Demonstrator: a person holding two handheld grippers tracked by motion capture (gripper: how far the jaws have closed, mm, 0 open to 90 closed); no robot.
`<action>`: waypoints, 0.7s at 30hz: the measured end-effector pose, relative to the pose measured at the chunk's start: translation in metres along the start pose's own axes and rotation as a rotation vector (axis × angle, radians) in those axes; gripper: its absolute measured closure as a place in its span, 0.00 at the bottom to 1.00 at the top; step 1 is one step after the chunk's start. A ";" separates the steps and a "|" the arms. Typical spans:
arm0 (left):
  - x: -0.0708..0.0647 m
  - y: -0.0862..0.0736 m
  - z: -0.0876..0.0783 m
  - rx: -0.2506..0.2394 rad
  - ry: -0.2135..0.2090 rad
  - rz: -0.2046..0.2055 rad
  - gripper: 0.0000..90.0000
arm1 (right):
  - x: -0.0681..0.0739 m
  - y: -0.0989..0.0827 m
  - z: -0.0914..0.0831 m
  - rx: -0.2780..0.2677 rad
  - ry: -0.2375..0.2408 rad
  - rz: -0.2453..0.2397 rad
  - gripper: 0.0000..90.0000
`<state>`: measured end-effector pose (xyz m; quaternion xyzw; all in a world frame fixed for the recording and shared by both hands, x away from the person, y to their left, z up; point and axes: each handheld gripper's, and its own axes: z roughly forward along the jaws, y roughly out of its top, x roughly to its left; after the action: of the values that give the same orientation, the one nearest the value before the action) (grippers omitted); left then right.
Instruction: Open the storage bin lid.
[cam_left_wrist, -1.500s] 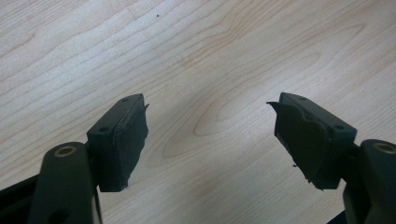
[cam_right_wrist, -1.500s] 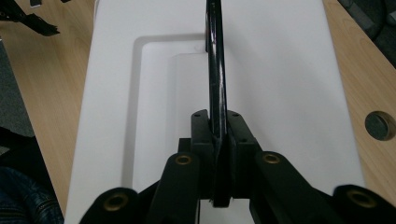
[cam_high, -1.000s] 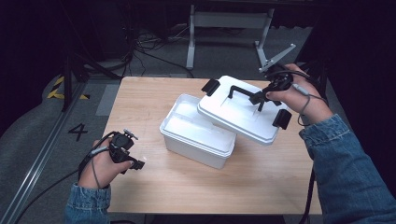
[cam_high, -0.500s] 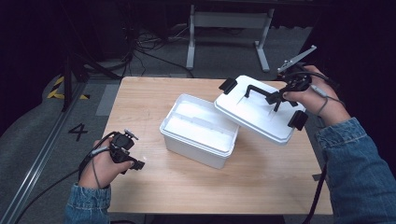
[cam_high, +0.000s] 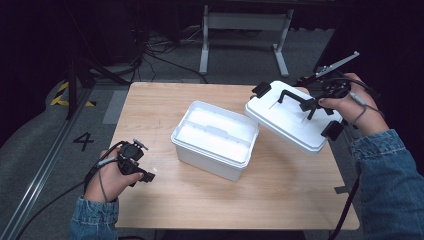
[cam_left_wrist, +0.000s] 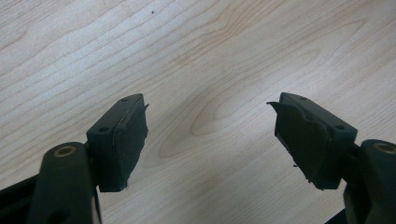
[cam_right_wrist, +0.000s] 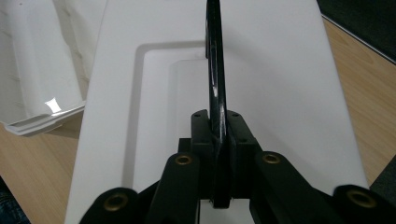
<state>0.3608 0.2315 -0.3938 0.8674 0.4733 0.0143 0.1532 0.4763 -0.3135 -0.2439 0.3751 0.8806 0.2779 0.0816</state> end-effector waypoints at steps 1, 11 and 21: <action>0.001 0.000 0.000 0.002 0.007 0.005 0.29 | -0.006 -0.004 0.001 -0.003 0.000 0.022 0.95; 0.001 0.000 0.002 0.002 0.000 -0.001 0.29 | -0.028 -0.019 0.008 0.005 -0.040 0.090 0.94; 0.000 0.001 0.003 0.015 -0.002 -0.005 0.29 | -0.037 -0.035 0.031 0.025 -0.063 0.112 0.94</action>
<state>0.3616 0.2301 -0.3968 0.8674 0.4753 0.0095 0.1472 0.4916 -0.3457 -0.2912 0.4331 0.8587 0.2590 0.0888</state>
